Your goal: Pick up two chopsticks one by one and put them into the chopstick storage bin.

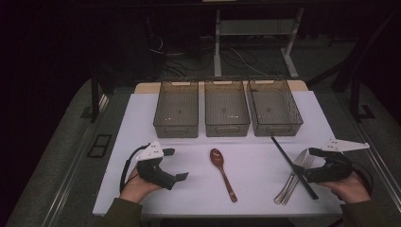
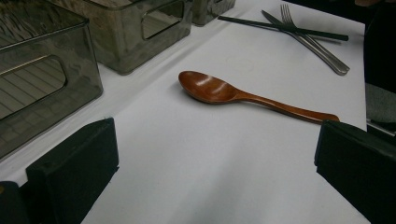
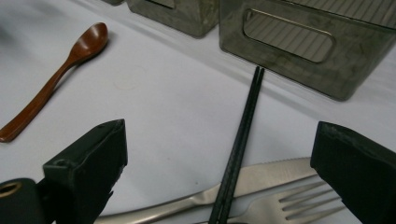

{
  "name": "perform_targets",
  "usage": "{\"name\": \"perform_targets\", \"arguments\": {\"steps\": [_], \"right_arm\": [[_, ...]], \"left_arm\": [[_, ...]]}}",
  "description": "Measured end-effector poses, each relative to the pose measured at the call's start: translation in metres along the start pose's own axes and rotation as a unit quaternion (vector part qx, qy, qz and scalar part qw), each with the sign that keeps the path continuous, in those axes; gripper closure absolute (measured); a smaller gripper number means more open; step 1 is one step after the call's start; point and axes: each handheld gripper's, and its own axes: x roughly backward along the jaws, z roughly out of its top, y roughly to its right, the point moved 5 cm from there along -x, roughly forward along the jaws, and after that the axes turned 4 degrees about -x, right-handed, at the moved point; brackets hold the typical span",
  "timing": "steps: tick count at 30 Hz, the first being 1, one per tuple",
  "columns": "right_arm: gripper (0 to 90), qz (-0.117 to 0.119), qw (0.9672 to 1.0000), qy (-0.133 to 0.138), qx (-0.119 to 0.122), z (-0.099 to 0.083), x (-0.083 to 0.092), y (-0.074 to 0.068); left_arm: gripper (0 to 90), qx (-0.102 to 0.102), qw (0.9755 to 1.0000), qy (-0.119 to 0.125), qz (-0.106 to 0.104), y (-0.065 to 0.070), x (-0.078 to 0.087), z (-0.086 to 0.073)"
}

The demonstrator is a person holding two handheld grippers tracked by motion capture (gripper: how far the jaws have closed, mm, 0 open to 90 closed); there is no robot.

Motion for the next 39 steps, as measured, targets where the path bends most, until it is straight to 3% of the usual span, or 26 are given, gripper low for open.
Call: {"name": "perform_targets", "arguments": {"steps": [4, 10, 16, 23, 28, 39], "right_arm": [[8.0, -0.006, 0.9999, -0.014, -0.009, -0.003, -0.001, 0.005], [22.5, -0.010, 0.9991, -0.041, -0.005, -0.007, -0.003, 0.007], [43.7, -0.020, 0.9971, -0.073, -0.012, -0.012, -0.005, 0.011], [61.2, -0.019, 0.9944, -0.103, -0.017, -0.017, -0.009, 0.012], [69.3, -0.020, 0.9924, -0.120, -0.018, -0.020, -0.012, 0.010], [75.4, -0.023, 0.9898, -0.140, -0.017, -0.024, -0.015, 0.010]], "left_arm": [[0.0, -0.002, 1.0000, -0.004, 0.000, 0.000, 0.000, -0.001], [0.0, 0.001, 1.0000, -0.003, 0.001, 0.002, 0.001, -0.001], [0.0, -0.001, 1.0000, -0.004, 0.001, 0.002, 0.000, -0.001], [0.0, -0.003, 1.0000, -0.006, 0.000, 0.003, 0.000, -0.002], [0.0, -0.001, 1.0000, -0.007, 0.000, 0.004, 0.000, -0.003], [0.0, -0.001, 0.9999, -0.010, -0.001, 0.004, 0.000, -0.004]]}}
